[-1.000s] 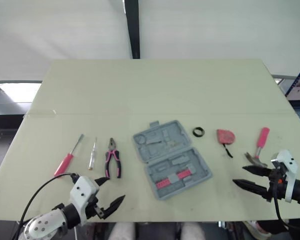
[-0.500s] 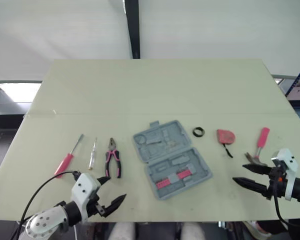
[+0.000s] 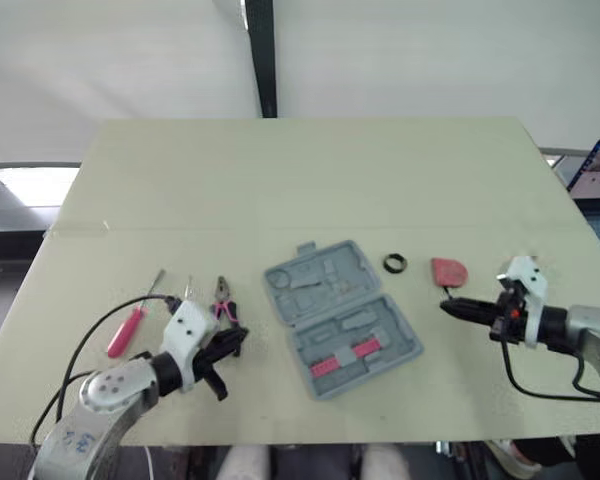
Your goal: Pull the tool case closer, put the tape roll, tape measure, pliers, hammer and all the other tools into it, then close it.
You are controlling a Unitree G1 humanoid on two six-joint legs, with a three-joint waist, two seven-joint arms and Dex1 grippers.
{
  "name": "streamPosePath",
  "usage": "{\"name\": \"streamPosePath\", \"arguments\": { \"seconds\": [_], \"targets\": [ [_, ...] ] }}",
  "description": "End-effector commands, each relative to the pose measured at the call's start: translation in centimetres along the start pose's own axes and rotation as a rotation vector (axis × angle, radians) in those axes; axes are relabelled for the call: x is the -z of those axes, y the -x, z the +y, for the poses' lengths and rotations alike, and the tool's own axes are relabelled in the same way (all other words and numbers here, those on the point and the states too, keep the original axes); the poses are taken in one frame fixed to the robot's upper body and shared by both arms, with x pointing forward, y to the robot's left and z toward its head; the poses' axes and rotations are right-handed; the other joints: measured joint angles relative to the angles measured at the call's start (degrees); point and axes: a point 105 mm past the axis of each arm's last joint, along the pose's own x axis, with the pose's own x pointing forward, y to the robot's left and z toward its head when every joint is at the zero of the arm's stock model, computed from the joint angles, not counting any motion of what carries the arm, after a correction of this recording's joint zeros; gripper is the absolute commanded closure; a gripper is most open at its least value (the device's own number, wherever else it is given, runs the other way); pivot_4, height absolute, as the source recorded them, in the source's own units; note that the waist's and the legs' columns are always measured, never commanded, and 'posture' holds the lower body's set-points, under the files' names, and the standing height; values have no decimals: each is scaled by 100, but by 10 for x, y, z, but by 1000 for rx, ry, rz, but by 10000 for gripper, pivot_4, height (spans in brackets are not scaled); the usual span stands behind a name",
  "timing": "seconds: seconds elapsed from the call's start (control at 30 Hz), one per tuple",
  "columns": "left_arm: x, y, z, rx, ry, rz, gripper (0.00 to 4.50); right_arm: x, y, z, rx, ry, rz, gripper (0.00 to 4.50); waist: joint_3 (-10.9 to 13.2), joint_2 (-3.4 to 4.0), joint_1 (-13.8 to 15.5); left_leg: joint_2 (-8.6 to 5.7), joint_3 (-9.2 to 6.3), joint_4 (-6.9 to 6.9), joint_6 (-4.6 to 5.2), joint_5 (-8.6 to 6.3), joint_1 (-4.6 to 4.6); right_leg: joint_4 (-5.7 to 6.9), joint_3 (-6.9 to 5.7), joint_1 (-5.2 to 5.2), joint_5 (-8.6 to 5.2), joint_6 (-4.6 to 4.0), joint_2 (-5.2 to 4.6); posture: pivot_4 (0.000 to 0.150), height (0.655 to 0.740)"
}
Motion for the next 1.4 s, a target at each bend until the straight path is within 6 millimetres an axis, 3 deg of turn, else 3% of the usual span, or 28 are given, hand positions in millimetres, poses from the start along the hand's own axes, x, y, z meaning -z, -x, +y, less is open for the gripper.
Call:
{"name": "streamPosePath", "arguments": {
  "seconds": [0.03, 0.23, 0.63, 0.97, 1.4],
  "targets": [
    [1, -12, -5, 58, 38, 41, 44845, -6, -16, -9, 18, 40, 7, 44509, 0, 0, -25, 0, 0, 1, 0, 0, -2, 1, -1, -1, 0, 0, 0, 1500, 7400],
    [5, -26, -9, 122, 89, 100, 44845, -14, -41, -20, 38, 75, 49, 44509, 0, 0, -108, -1, -2, 0, 0, 0, -6, 2, -3, -7, 0, 0, 0, 1500, 7400],
    [12, -52, -8, 145, 76, 144, 44845, -13, -75, -15, -3, 58, 115, 44509, 0, 0, -107, -2, -3, 2, 0, 0, -11, 4, -3, -11, 0, 0, 0, 1500, 7400],
    [16, -62, -15, 173, 49, 153, 44845, -10, -91, -20, 1, 63, 136, 44509, 0, 0, -146, -2, -3, 0, 0, 0, -11, 6, -2, -14, 0, 0, 0, 1500, 7400],
    [13, -74, -11, 139, 9, 120, 44845, -6, -103, -10, -66, 61, 134, 44509, 0, 0, -166, -2, -3, 0, -1, 0, -11, 8, -3, -15, 0, 0, 0, 1500, 7400]
  ]
}}
